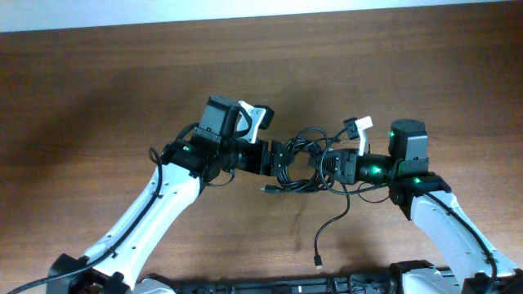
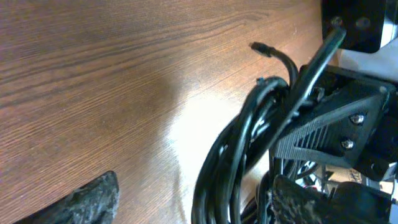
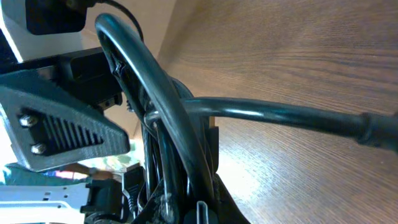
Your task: Untangle cables
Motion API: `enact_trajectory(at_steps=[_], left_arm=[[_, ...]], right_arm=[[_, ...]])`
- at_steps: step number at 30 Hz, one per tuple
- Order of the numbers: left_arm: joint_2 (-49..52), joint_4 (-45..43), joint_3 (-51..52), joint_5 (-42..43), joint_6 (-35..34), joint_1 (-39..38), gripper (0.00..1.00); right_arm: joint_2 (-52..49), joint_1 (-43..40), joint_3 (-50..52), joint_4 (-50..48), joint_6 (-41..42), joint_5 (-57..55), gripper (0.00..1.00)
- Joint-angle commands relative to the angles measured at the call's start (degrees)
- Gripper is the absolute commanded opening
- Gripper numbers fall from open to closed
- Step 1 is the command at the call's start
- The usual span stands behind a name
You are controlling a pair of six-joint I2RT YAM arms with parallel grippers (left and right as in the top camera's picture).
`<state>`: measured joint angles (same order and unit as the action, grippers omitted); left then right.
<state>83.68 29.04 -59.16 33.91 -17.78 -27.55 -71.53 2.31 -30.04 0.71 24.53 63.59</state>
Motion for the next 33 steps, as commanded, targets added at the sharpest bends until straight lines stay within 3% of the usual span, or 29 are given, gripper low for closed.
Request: enact_trajectory(at_steps=[1, 2, 5, 6, 7, 9, 11, 12, 14, 17, 19, 22, 24, 28, 30, 33], left_arm=[[-1.2, -1.9, -0.9, -0.7, -0.7, -1.8, 0.7], [-1.2, -3.7, -0.9, -0.7, -0.6, -3.2, 0.62], [-1.1, -6.3, -0.9, -1.0, -0.6, -6.1, 0.52], [-1.1, -6.0, -0.9, -3.7, -0.4, -6.8, 0.22], [-1.1, -5.8, -0.9, -5.2, -0.4, -6.8, 0.02], [-1.2, -5.8, -0.9, -5.9, -0.4, -4.8, 0.0], [-1.2, -5.8, -0.9, -5.9, -0.7, -2.4, 0.0], [-1.2, -5.8, -0.9, -5.9, -1.4, -1.3, 0.0], [-1.2, -5.8, -0.9, -7.3, -3.5, 0.7, 0.0], [-1.2, -6.1, -0.9, -15.0, -16.8, 0.9, 0.0], [-1.2, -6.1, -0.9, -16.2, -17.6, 0.7, 0.0], [-1.2, -6.1, -0.9, -16.2, -20.4, 0.4, 0.0], [-1.2, -6.0, -0.9, -17.0, -20.3, 0.3, 0.0], [-1.1, -5.8, -0.9, -29.0, -19.7, -4.6, 0.0], [-1.1, -5.8, -0.9, -35.3, -19.7, -8.3, 0.0], [-1.1, -5.9, -0.9, -42.8, -19.8, -12.3, 0.0]], right_arm=[[0.0, 0.3, -0.2, -0.9, 1.9, 3.7, 0.04], [0.0, 0.3, -0.2, -1.6, 1.9, 4.6, 0.04], [0.0, 0.3, -0.2, -7.1, 1.9, 8.5, 0.04], [0.0, 0.3, -0.2, -9.9, 1.9, 9.5, 0.04], [0.0, 0.2, -0.2, -11.0, 1.9, 9.5, 0.11], [0.0, -2.8, -0.2, -12.1, 1.9, 9.5, 0.5], [0.0, -6.9, -0.2, -12.1, 1.9, 11.2, 0.72], [0.0, -9.4, -0.2, -12.1, 2.0, 13.3, 0.79], [0.0, -12.9, -0.2, -12.1, 2.7, 18.0, 0.85], [0.0, -10.3, -0.2, -11.4, 4.9, 20.0, 0.85], [0.0, -4.1, -0.2, -8.7, 4.9, 16.2, 0.74], [0.0, 6.3, -0.2, -5.6, 8.5, 5.5, 0.72], [0.0, 12.7, -0.2, -5.7, 16.0, -3.4, 0.72], [0.0, 17.4, -0.2, -8.3, 33.5, -10.8, 0.69], [0.0, 18.1, -0.2, -9.4, 41.3, -12.3, 0.53], [0.0, 18.3, -0.2, -9.5, 46.9, -14.2, 0.45]])
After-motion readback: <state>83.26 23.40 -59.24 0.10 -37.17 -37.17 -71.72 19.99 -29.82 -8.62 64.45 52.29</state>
